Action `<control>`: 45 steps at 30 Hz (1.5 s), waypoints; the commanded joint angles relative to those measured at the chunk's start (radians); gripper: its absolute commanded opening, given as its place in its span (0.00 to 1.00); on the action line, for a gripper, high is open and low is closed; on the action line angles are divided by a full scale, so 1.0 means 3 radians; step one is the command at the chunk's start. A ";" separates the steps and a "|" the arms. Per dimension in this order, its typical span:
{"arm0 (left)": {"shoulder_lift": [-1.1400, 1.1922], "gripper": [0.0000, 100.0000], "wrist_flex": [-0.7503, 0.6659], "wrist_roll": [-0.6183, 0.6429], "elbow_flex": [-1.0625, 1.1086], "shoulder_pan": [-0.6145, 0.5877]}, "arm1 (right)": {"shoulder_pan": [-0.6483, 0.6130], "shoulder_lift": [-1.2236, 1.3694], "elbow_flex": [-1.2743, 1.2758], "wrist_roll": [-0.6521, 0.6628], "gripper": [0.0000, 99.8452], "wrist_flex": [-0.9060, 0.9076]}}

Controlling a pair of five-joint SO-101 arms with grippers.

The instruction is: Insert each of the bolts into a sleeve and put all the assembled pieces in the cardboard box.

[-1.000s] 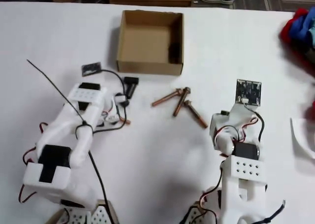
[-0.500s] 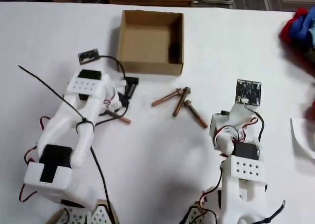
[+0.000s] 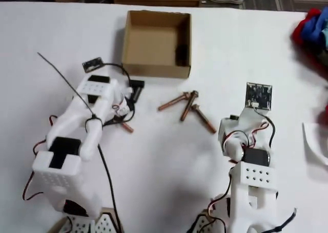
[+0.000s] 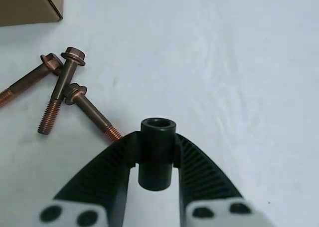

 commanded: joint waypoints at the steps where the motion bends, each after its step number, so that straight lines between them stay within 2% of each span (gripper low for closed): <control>1: 0.0056 0.14 0.0102 0.0113 -0.0074 -0.0005 | -0.0008 -0.0018 -0.0020 -0.0010 0.02 -0.0059; 4: 0.0056 0.13 0.0220 0.0082 -0.0079 0.0015 | -0.0008 -0.0018 -0.0020 -0.0010 0.02 -0.0059; 6: 0.0056 0.13 0.0276 -0.0194 -0.0090 0.0056 | -0.0008 -0.0018 -0.0020 -0.0010 0.02 -0.0059; 8: 0.0056 0.13 0.0307 -0.0921 -0.0049 0.0148 | -0.0008 -0.0018 -0.0020 -0.0010 0.02 -0.0059; 12: 0.0036 0.13 0.0731 -0.2578 -0.0090 0.0215 | -0.0008 -0.0018 -0.0020 -0.0010 0.02 -0.0059; 14: 0.0036 0.13 0.0910 -0.2956 -0.0187 0.0189 | -0.0008 -0.0018 -0.0020 -0.0010 0.02 -0.0059; 15: 0.0051 0.14 0.0982 -0.2997 -0.0248 0.0179 | -0.0008 -0.0018 -0.0020 -0.0010 0.02 -0.0059; 22: 0.0056 0.14 0.1054 -0.2665 -0.0494 0.0199 | -0.0008 -0.0018 -0.0020 -0.0010 0.02 -0.0059; 29: 0.0061 0.14 0.0936 -0.1621 -0.0591 0.0184 | -0.0008 -0.0018 -0.0020 -0.0010 0.02 -0.0059; 32: 0.0061 0.14 0.0823 -0.1309 -0.0453 0.0205 | -0.0008 -0.0018 -0.0020 -0.0010 0.02 -0.0059; 45: 0.0061 0.14 0.0143 -0.0680 -0.0279 0.0148 | -0.0008 -0.0013 -0.0020 -0.0010 0.02 -0.0054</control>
